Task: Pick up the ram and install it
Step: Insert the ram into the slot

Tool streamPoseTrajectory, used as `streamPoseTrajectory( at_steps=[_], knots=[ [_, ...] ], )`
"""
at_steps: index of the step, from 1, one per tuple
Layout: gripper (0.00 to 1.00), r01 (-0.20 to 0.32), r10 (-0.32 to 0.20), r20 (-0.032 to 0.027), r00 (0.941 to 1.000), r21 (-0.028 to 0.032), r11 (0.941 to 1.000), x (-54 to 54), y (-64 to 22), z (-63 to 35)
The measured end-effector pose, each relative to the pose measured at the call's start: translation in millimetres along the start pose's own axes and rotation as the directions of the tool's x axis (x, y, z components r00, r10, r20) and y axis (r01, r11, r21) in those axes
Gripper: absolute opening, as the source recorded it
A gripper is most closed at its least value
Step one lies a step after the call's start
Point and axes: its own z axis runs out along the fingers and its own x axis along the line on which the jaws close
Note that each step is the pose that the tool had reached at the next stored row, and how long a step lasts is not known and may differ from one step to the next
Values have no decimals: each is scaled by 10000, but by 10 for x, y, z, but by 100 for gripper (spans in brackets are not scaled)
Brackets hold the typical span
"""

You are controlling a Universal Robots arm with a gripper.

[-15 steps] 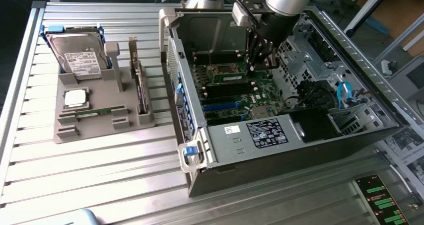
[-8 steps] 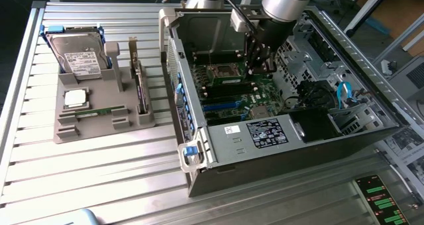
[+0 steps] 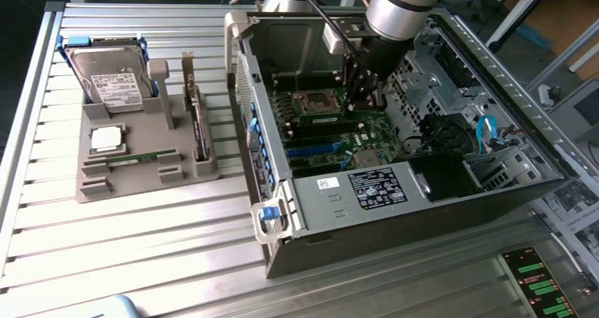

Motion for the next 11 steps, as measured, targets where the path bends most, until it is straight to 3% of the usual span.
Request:
streamPoseTrajectory(
  at_steps=[11],
  knots=[
    [12, -1, 1, 1, 10000, 0, 10000, -25, 0, 24]
  ],
)
